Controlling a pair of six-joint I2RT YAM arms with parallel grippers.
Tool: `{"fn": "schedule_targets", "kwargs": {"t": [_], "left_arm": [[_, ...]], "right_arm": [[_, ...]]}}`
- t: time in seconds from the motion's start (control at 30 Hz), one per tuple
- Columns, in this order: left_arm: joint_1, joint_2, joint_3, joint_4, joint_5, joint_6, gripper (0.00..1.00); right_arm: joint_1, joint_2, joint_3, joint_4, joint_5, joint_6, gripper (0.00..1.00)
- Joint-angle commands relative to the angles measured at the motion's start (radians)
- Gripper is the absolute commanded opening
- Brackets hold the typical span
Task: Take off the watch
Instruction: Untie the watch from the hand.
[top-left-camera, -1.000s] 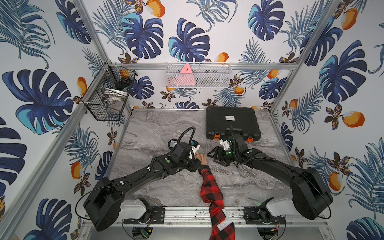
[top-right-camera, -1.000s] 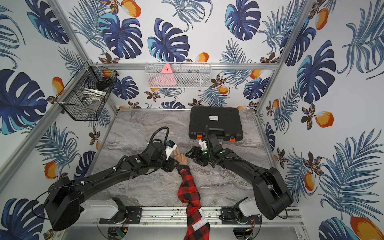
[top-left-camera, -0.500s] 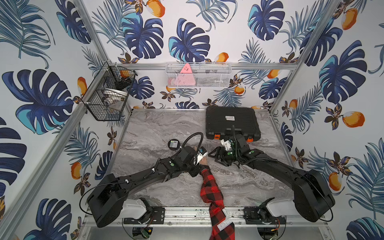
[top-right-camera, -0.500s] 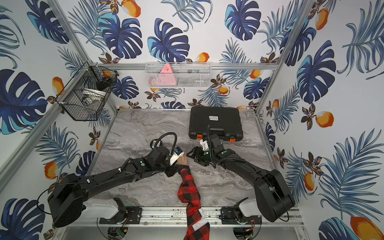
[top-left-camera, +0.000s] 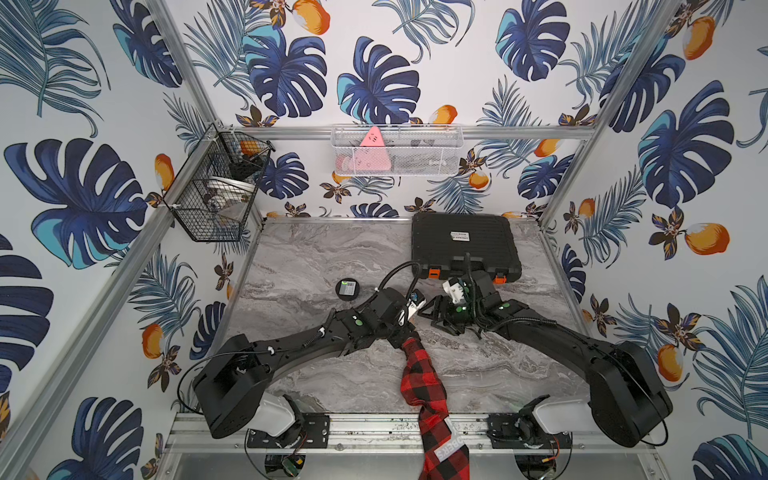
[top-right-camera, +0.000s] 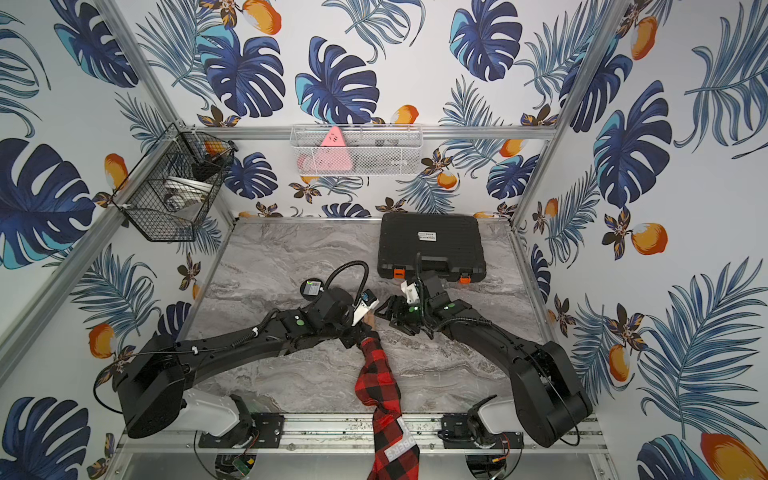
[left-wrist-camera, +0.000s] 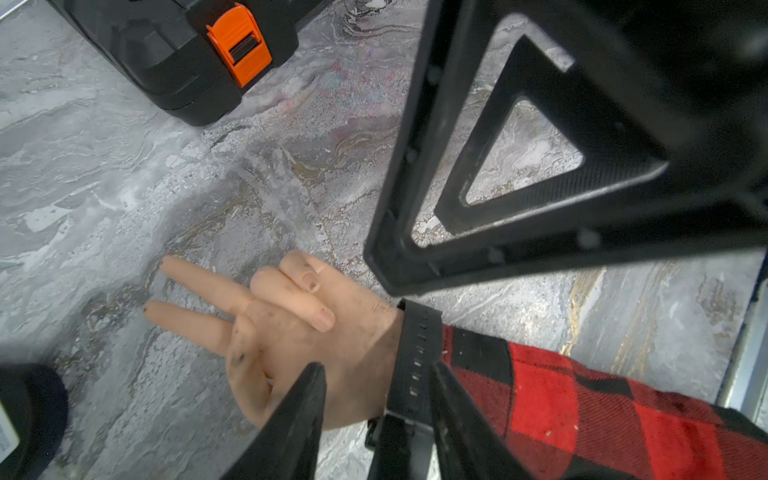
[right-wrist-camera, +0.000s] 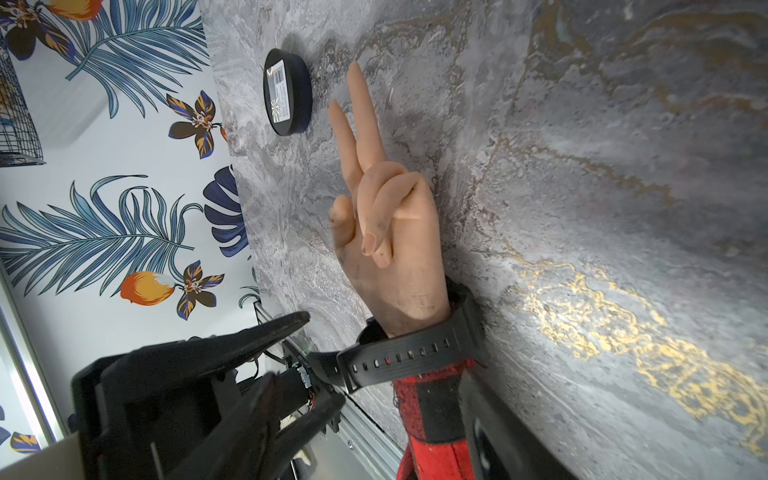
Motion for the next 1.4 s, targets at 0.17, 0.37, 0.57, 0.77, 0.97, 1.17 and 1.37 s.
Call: {"fn": "schedule_targets", "kwargs": {"t": [0.17, 0.37, 0.57, 0.77, 0.97, 1.17, 1.37], "left_arm": [[-0.001, -0.067, -0.001, -0.098, -0.059, 0.038, 0.47], [-0.002, -0.04, 0.007, -0.103, -0.038, 0.03, 0.47], [-0.001, 0.017, 0.037, -0.115, -0.055, 0.029, 0.47], [-0.001, 0.047, 0.058, -0.099, -0.042, 0.031, 0.48], [-0.003, 0.109, 0.089, -0.09, -0.009, 0.02, 0.5], [-0.003, 0.093, 0.091, -0.075, -0.005, 0.019, 0.52], [-0.002, 0.026, 0.061, -0.075, 0.081, 0.098, 0.53]], "right_arm": [[-0.002, 0.005, -0.007, 0.007, -0.016, 0.0, 0.71], [-0.002, 0.014, -0.003, 0.013, -0.023, 0.0, 0.71], [-0.002, 0.003, -0.006, 0.002, -0.015, -0.003, 0.71], [-0.005, 0.008, -0.02, 0.015, -0.02, 0.002, 0.71], [-0.005, 0.005, -0.012, 0.005, -0.017, -0.006, 0.71], [-0.012, -0.006, -0.021, -0.003, -0.013, -0.01, 0.71], [-0.017, -0.005, -0.027, 0.006, -0.018, -0.008, 0.71]]}}
